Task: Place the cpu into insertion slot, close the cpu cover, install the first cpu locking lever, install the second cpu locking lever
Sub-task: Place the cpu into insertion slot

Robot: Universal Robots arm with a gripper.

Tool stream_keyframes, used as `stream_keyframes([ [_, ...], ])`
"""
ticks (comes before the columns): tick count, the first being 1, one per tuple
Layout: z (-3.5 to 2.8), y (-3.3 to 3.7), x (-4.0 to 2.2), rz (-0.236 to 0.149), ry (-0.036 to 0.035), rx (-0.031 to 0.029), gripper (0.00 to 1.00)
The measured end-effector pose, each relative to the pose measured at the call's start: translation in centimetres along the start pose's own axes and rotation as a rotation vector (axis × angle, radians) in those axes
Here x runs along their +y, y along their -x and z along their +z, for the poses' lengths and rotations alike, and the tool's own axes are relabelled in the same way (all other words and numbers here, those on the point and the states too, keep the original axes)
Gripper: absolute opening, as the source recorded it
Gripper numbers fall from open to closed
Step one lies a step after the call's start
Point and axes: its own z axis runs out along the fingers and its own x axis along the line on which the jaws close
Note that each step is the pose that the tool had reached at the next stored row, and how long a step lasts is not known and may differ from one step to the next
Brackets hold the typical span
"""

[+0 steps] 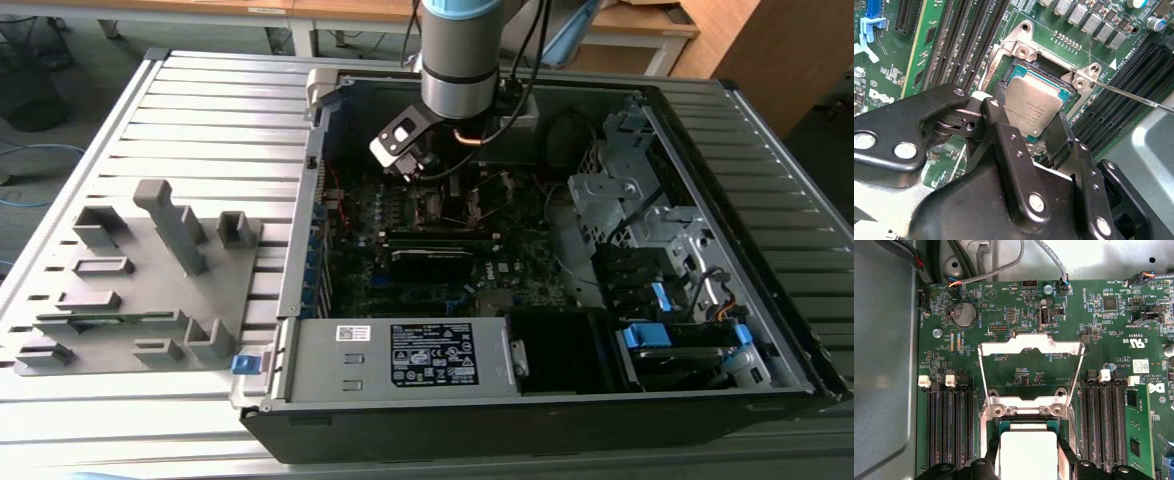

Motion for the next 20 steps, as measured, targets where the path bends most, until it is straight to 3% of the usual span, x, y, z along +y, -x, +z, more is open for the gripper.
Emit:
stream_keyframes([
  [15,-0.38,0.0,0.02,0.0,-0.0003,0.0001,0.54],
  [17,-0.38,0.0,0.02,0.0,-0.005,-0.0004,0.54],
  [20,-0.38,0.0,0.02,0.0,-0.0057,-0.0003,0.54],
])
